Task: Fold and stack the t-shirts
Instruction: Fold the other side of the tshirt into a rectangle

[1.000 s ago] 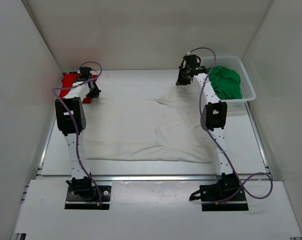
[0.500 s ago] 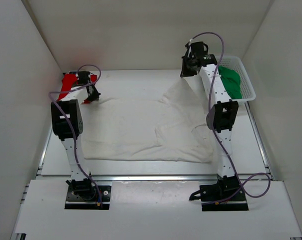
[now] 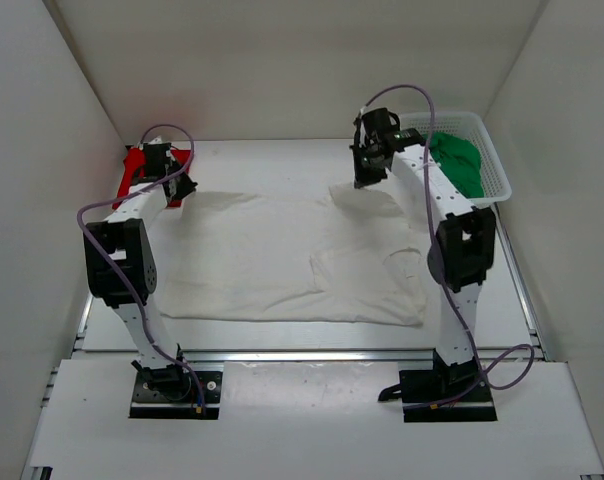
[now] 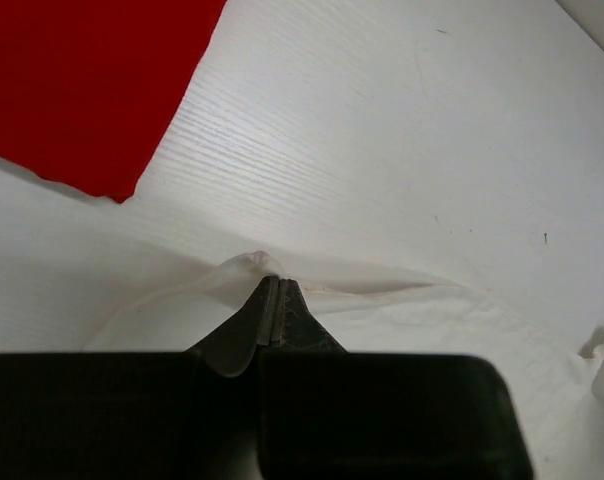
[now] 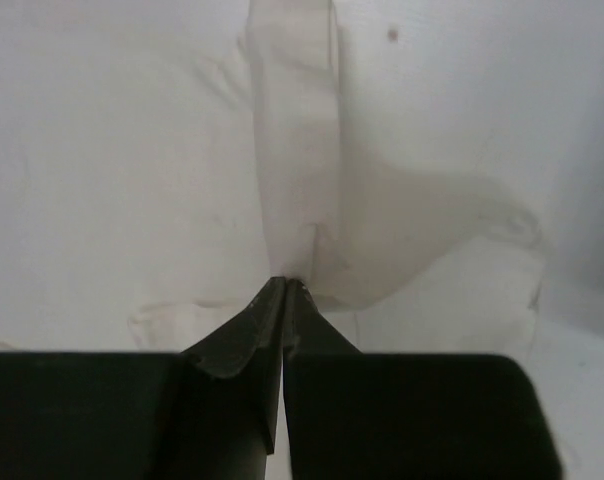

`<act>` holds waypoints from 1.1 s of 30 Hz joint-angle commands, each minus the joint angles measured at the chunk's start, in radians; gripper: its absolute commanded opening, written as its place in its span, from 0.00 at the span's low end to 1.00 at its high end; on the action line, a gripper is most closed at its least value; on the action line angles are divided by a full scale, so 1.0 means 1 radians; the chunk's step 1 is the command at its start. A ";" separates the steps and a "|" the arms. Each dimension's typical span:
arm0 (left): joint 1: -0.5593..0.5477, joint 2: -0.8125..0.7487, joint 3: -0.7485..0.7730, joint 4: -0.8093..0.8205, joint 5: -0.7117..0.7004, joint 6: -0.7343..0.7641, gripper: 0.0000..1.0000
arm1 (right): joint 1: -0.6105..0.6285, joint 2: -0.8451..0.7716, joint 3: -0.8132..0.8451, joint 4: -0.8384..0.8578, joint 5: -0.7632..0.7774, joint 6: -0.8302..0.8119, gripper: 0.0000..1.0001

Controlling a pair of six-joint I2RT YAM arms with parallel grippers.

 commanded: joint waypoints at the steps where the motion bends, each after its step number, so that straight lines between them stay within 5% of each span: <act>1: 0.022 -0.079 -0.057 0.041 0.046 -0.030 0.00 | -0.023 -0.277 -0.314 0.211 -0.011 0.032 0.00; 17: 0.040 -0.313 -0.272 0.093 0.007 -0.014 0.00 | -0.074 -0.853 -1.059 0.514 -0.039 0.141 0.00; 25: 0.144 -0.408 -0.411 0.107 0.116 -0.073 0.00 | -0.126 -1.054 -1.251 0.512 -0.051 0.164 0.00; 33: 0.135 -0.488 -0.473 0.035 0.059 -0.021 0.00 | -0.147 -1.204 -1.401 0.460 -0.074 0.201 0.00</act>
